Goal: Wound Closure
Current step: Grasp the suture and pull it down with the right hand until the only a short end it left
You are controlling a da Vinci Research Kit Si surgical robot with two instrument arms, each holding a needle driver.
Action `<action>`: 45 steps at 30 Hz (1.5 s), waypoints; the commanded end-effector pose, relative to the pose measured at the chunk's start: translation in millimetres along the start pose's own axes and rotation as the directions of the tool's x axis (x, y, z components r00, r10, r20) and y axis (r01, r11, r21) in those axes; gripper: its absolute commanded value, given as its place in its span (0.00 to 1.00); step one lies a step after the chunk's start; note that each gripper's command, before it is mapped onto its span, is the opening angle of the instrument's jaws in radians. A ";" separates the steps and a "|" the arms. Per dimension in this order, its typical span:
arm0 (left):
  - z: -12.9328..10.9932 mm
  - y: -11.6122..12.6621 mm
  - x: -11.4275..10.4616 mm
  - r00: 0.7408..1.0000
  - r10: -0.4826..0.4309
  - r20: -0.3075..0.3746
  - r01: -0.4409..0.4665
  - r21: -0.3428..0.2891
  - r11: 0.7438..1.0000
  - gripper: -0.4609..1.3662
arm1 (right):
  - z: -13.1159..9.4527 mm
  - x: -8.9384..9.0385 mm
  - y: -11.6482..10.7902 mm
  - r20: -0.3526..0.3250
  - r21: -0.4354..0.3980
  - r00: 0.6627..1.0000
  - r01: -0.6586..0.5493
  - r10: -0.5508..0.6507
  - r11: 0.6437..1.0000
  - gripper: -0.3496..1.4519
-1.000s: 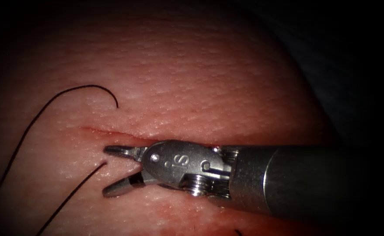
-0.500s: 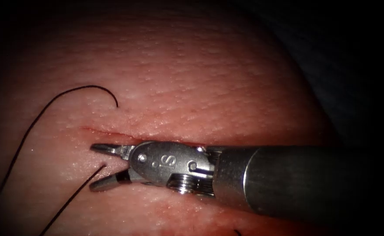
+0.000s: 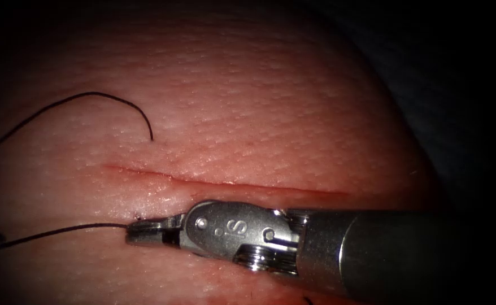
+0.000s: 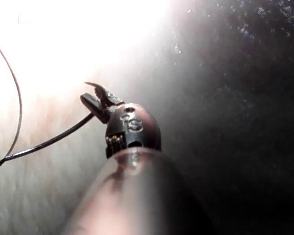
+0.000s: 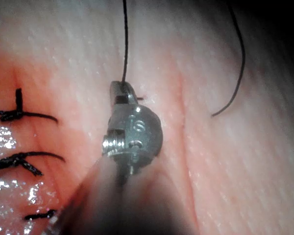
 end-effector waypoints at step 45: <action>-9.2 -5.9 0.4 1.000 0.009 0.020 -0.010 0.054 0.999 0.06 | 1.4 7.8 -20.7 0.186 0.220 0.981 -0.101 0.060 0.970 0.00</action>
